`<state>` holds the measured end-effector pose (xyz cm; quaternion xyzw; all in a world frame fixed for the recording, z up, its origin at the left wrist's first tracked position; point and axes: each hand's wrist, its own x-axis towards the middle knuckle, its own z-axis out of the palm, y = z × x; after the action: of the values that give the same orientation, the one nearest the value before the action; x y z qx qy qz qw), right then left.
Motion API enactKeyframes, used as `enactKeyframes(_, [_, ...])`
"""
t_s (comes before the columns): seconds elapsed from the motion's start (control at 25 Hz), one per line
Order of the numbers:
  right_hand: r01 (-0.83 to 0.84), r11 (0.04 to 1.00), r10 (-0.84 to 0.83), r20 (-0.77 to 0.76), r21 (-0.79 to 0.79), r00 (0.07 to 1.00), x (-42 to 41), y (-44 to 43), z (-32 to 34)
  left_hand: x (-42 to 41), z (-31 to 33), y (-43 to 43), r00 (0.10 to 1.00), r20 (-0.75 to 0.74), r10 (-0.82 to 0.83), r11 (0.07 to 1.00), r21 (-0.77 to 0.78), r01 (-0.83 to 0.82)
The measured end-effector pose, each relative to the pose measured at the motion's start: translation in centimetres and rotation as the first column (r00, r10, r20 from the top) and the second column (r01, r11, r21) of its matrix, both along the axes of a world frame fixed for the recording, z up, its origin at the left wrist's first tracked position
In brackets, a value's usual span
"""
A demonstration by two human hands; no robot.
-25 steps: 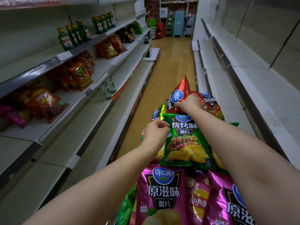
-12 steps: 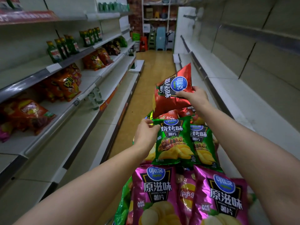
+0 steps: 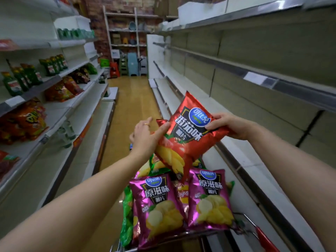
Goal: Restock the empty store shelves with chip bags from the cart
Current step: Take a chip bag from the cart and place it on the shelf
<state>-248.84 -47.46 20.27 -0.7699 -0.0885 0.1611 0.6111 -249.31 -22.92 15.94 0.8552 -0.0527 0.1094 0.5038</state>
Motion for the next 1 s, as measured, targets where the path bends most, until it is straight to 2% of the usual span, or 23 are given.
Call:
enactKeyframes(0.04, [-0.019,0.999,0.018,-0.009,-0.032,1.000,-1.7,-1.1,0.7,-0.6,0.6,-0.8,0.985,-0.039,-0.167,0.985,-0.041,0.165])
enactKeyframes(0.08, [-0.012,0.999,0.011,-0.020,-0.052,1.000,-3.6,-2.2,1.6,-1.5,1.3,-1.8,0.928,-0.094,-0.360,0.927,-0.144,0.346])
enactKeyframes(0.12, [-0.003,0.998,0.001,-0.024,-0.065,1.000,-5.4,-3.3,2.3,-2.4,1.7,-2.8,0.832,-0.148,-0.534,0.837,-0.232,0.496])
enactKeyframes(0.16, [0.019,0.997,-0.021,-0.022,-0.080,1.000,-7.4,-4.4,3.0,-3.4,2.1,-4.0,0.726,-0.183,-0.663,0.744,-0.276,0.609])
enactKeyframes(0.24, [0.077,0.990,-0.080,-0.020,-0.119,0.997,-11.1,-6.6,4.3,-5.4,2.6,-6.7,0.577,-0.212,-0.789,0.614,-0.312,0.725])
enactKeyframes(0.4, [0.307,0.941,-0.298,0.082,-0.141,0.951,-20.2,-11.1,5.6,-10.9,3.3,-12.6,0.457,-0.164,-0.874,0.481,-0.420,0.770])
enactKeyframes(0.52, [0.495,0.867,-0.498,0.137,0.055,0.856,-28.3,-13.4,5.2,-15.4,2.8,-15.8,0.404,-0.102,-0.909,0.401,-0.479,0.781])
enactKeyframes(0.64, [0.521,0.821,-0.554,0.108,0.232,0.825,-36.7,-14.0,3.3,-20.9,1.7,-18.3,0.385,-0.027,-0.923,0.322,-0.605,0.728])
enactKeyframes(0.72, [0.569,0.806,-0.589,0.130,0.162,0.798,-41.7,-12.8,1.4,-25.1,1.4,-19.6,0.382,0.026,-0.924,0.266,-0.672,0.691])
enactKeyframes(0.8, [0.640,0.758,-0.652,0.192,0.125,0.734,-46.6,-10.6,0.5,-30.2,1.6,-20.8,0.353,0.065,-0.933,0.229,-0.651,0.724])
enactKeyframes(1.0, [0.750,0.619,-0.773,0.345,0.231,0.532,-59.2,-8.0,3.0,-42.2,3.6,-23.6,0.225,0.157,-0.962,0.061,-0.679,0.731])
